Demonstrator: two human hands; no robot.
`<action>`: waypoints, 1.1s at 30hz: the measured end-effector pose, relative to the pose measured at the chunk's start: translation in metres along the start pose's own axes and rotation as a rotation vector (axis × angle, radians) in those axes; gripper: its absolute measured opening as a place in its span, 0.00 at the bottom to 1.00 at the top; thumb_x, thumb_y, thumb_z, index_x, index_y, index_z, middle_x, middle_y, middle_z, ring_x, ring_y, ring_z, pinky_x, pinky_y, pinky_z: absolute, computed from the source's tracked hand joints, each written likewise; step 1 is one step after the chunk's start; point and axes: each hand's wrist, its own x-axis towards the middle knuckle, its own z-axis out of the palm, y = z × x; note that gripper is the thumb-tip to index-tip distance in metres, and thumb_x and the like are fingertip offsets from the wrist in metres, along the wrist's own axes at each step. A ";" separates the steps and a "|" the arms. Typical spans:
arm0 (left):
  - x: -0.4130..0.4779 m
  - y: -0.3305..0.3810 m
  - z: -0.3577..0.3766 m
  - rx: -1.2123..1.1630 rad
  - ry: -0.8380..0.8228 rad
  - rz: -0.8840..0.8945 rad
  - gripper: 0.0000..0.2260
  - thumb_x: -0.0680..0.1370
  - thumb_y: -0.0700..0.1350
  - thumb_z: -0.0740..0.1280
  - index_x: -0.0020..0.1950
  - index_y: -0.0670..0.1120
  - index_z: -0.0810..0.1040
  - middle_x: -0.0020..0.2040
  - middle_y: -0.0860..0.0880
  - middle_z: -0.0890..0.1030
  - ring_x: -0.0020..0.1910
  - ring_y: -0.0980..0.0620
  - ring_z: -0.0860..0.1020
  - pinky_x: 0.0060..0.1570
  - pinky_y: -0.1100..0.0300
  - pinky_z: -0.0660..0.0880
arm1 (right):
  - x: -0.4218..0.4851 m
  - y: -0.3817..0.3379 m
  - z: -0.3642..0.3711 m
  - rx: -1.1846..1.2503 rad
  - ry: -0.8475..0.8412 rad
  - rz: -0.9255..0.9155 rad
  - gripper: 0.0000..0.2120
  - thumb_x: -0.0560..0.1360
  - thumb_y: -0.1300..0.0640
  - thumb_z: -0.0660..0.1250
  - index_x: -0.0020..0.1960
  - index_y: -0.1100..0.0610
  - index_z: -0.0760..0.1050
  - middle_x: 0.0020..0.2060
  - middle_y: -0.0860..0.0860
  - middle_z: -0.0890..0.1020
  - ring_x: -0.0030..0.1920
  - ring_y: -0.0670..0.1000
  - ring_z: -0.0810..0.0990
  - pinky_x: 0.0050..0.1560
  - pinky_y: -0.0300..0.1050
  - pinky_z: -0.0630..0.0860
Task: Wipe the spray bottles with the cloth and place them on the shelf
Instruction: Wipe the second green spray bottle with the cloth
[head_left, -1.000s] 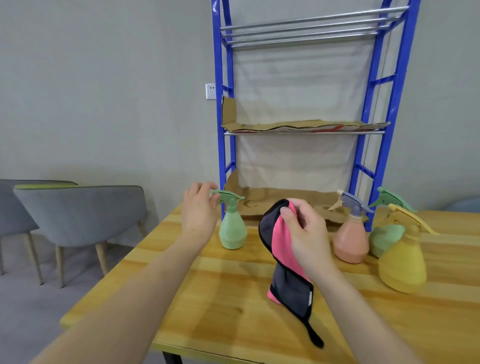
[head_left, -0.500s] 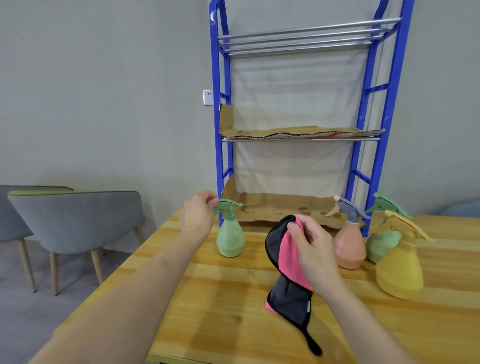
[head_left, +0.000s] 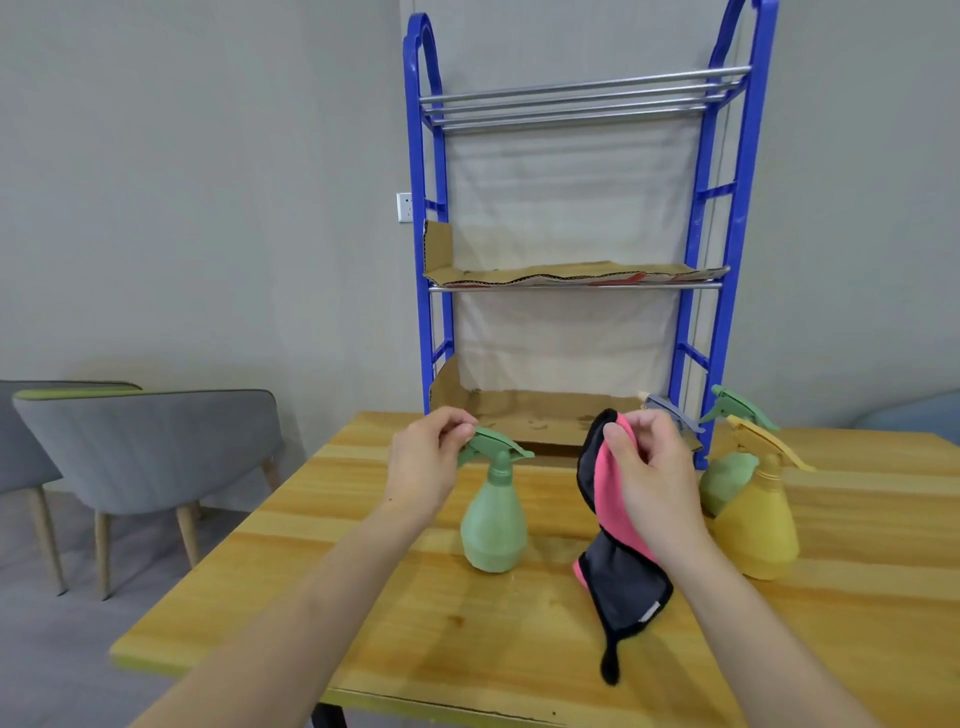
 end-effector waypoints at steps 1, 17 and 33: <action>-0.008 0.004 0.003 -0.050 -0.017 0.001 0.06 0.83 0.45 0.68 0.51 0.54 0.84 0.43 0.59 0.85 0.46 0.57 0.83 0.48 0.58 0.78 | 0.002 0.000 -0.006 -0.028 -0.006 -0.013 0.03 0.81 0.46 0.67 0.52 0.44 0.77 0.46 0.42 0.85 0.51 0.44 0.83 0.55 0.44 0.77; -0.054 0.037 0.025 -0.439 -0.091 -0.006 0.07 0.81 0.41 0.70 0.49 0.53 0.84 0.45 0.55 0.87 0.46 0.57 0.84 0.49 0.66 0.77 | -0.004 -0.025 -0.005 -0.125 -0.255 -0.225 0.08 0.78 0.54 0.73 0.52 0.43 0.87 0.48 0.40 0.86 0.57 0.46 0.81 0.61 0.49 0.76; -0.050 0.031 0.029 -0.356 -0.106 0.038 0.06 0.83 0.45 0.68 0.49 0.56 0.82 0.46 0.58 0.85 0.48 0.61 0.80 0.49 0.69 0.74 | -0.012 0.002 -0.011 -0.403 -0.318 -0.396 0.07 0.78 0.59 0.74 0.53 0.51 0.88 0.43 0.44 0.84 0.50 0.49 0.79 0.55 0.26 0.65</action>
